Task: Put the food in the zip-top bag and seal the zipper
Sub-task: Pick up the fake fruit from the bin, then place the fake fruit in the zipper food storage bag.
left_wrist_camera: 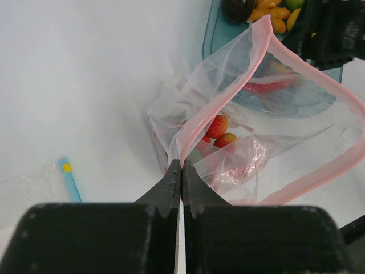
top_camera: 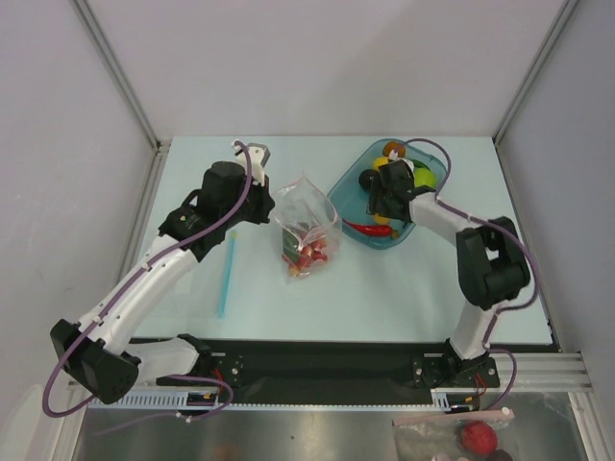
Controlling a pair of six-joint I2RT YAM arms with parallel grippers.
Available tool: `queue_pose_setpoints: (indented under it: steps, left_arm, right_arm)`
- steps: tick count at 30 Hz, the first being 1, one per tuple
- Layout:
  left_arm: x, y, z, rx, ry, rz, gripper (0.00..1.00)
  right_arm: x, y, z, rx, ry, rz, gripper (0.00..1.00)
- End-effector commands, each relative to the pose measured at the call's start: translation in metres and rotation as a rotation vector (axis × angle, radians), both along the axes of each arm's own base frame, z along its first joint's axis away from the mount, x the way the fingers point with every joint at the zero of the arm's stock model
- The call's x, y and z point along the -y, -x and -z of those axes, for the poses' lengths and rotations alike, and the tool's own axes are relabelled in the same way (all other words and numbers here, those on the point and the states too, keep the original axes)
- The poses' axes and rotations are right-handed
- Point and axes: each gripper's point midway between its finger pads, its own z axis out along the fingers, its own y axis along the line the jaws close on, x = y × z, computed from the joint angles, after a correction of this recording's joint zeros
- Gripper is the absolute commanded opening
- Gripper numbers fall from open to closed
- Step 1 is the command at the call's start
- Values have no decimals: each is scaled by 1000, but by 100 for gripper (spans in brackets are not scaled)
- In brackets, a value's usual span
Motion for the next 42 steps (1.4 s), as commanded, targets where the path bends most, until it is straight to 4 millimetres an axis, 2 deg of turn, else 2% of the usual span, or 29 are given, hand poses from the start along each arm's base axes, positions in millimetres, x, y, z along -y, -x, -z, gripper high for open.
queue_pose_setpoints:
  steps: [1, 2, 3, 4, 5, 6, 7, 8, 9, 10, 11, 12, 13, 15, 20, 21, 23, 26, 28, 29, 31, 33, 37, 39, 40, 41, 42]
  left_arm:
    - [3, -1, -4, 18, -7, 23, 0]
    - [5, 0, -4, 16, -1, 34, 0]
    - [6, 0, -5, 19, 4, 39, 0]
    - [7, 1, -5, 19, 7, 45, 0]
    - [8, 2, -6, 20, 11, 49, 0]
    - [8, 2, -7, 20, 12, 51, 0]
    - [8, 2, -7, 20, 14, 51, 0]
    - [12, 5, -9, 17, 29, 74, 0]
    - [16, 7, -8, 10, 37, 94, 0]
    - [18, 8, -9, 10, 46, 103, 0]
    - [19, 8, -7, 6, 47, 109, 0]
    - [22, 8, -6, 2, 49, 118, 0]
    - [25, 10, -5, -6, 55, 133, 0]
    - [32, 11, 2, -31, 59, 164, 0]
    - [49, 17, 14, -94, 55, 234, 0]
    - [52, 19, 15, -100, 61, 247, 0]
    - [56, 22, 15, -102, 65, 268, 0]
    - [64, 29, 12, -96, 74, 312, 0]
    - [65, 31, 8, -87, 85, 323, 0]
    - [65, 33, 4, -75, 93, 332, 0]
    - [66, 35, -1, -62, 107, 341, 0]
    - [70, 40, -7, -49, 130, 374, 0]
    - [74, 48, -17, -29, 166, 419, 1]
    - [74, 49, -20, -15, 179, 425, 0]
    - [73, 48, -20, -15, 180, 416, 0]
    - [73, 46, -19, -18, 178, 409, 0]
    - [70, 45, -16, -32, 174, 392, 0]
  right_arm:
    - [-16, 3, -84, 229, -81, -42, 37]
    - [-20, 7, -120, 331, -117, -59, 36]
    - [-26, 23, -120, 348, -117, -84, 37]
    - [-28, 30, -134, 391, -126, -101, 37]
    - [-31, 41, -170, 495, -167, -119, 37]
    - [-32, 53, -172, 516, -168, -137, 38]
    - [-39, 72, -203, 601, -191, -184, 38]
    - [-45, 83, -221, 665, -207, -210, 38]
    - [-47, 92, -233, 712, -207, -226, 36]
    - [-61, 112, -241, 768, -240, -279, 36]
    - [-63, 123, -253, 824, -232, -316, 34]
    - [-60, 139, -274, 895, -265, -332, 31]
    - [-69, 153, -272, 910, -282, -378, 29]
    - [-73, 169, -290, 984, -312, -427, 31]
    - [-108, 193, -294, 1009, -341, -605, 31]
    - [-115, 192, -287, 996, -314, -626, 31]
    - [-129, 196, -287, 997, -300, -655, 31]
    - [-142, 186, -266, 938, -219, -656, 30]
    - [-143, 178, -262, 924, -191, -629, 29]
    - [-146, 170, -250, 897, -162, -617, 30]
    - [-148, 161, -243, 873, -134, -603, 30]
    - [-149, 147, -224, 819, -86, -562, 32]
    - [-145, 123, -204, 739, -71, -501, 33]
    - [-142, 113, -197, 706, -89, -478, 39]
    - [-143, 112, -194, 693, -93, -482, 48]
    - [-143, 111, -196, 681, -95, -487, 60]
    - [-146, 113, -196, 671, -91, -504, 79]
